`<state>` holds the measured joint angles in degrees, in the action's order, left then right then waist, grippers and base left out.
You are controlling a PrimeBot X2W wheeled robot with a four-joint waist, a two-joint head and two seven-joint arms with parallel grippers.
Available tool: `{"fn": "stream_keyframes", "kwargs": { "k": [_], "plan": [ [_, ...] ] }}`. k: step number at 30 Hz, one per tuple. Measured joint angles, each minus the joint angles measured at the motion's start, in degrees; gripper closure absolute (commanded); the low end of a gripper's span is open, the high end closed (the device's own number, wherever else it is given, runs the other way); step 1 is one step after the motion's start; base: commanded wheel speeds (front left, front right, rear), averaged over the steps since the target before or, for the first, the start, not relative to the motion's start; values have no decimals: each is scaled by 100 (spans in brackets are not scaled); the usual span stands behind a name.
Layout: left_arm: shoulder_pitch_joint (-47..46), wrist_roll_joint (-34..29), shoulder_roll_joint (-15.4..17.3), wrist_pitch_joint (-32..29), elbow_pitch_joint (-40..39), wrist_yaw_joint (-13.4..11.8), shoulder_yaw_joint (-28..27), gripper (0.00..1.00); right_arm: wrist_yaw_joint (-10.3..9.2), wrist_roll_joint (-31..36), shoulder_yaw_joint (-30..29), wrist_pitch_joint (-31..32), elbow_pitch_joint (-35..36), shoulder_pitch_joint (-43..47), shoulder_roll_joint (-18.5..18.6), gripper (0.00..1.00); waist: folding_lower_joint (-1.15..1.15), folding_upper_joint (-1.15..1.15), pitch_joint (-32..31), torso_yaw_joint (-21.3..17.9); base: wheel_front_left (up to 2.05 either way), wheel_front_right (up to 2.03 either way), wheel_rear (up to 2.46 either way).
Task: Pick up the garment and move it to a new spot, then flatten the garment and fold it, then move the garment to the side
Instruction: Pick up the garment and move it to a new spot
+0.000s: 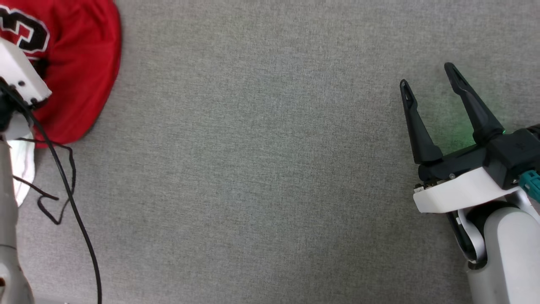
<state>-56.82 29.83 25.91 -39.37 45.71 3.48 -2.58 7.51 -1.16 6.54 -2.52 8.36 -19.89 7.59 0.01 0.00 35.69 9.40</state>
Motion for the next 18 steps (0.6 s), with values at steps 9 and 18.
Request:
{"fn": "stream_keyframes", "kwargs": {
  "k": [9,18],
  "plan": [
    [324,-369,-113,1796,-131,-19,131,100,0,-78,-89,-203,-323,243,-168,0,0,0,-696,-2,0,0,0],
    [854,-615,-458,3193,-548,35,380,100,1,-193,-421,-352,-612,773,-379,0,-2,0,-1772,-17,0,0,0]
  ]
}}
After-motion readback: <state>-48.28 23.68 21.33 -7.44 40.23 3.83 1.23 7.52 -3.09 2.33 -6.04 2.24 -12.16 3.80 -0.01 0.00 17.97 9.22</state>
